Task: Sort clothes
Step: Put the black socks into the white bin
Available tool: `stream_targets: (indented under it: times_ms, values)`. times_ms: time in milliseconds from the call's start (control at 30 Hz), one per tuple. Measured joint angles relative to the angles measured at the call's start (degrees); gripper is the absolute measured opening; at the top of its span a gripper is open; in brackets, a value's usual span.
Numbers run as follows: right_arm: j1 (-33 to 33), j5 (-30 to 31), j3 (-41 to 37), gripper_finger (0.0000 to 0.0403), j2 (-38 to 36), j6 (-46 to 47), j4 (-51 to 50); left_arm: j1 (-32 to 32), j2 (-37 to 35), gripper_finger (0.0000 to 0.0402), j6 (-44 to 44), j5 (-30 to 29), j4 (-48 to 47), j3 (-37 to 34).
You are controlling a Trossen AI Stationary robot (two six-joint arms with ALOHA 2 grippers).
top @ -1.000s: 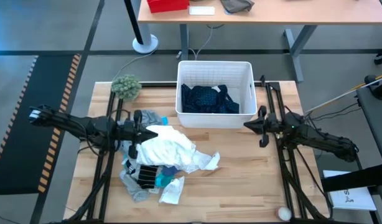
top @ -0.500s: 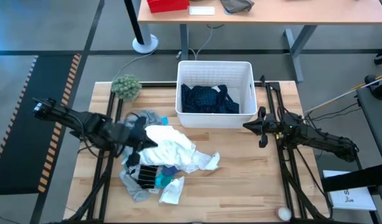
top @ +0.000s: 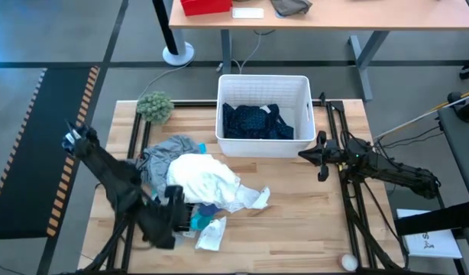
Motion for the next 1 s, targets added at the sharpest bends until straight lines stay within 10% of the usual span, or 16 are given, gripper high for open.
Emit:
stream_targets:
  times_ms: [433, 1000]
  values:
    - [0.0, 0.0, 0.0, 0.0, 0.0, 0.0, 0.07, -4.97, 14.72, 0.0016, -20.2, -0.52, -8.59, 3.52]
    - [0.0, 0.0, -0.02, 0.0, 0.0, 0.0, 0.15, -5.19, 22.89, 0.0197, -25.11, 2.58, -5.09, 1.56]
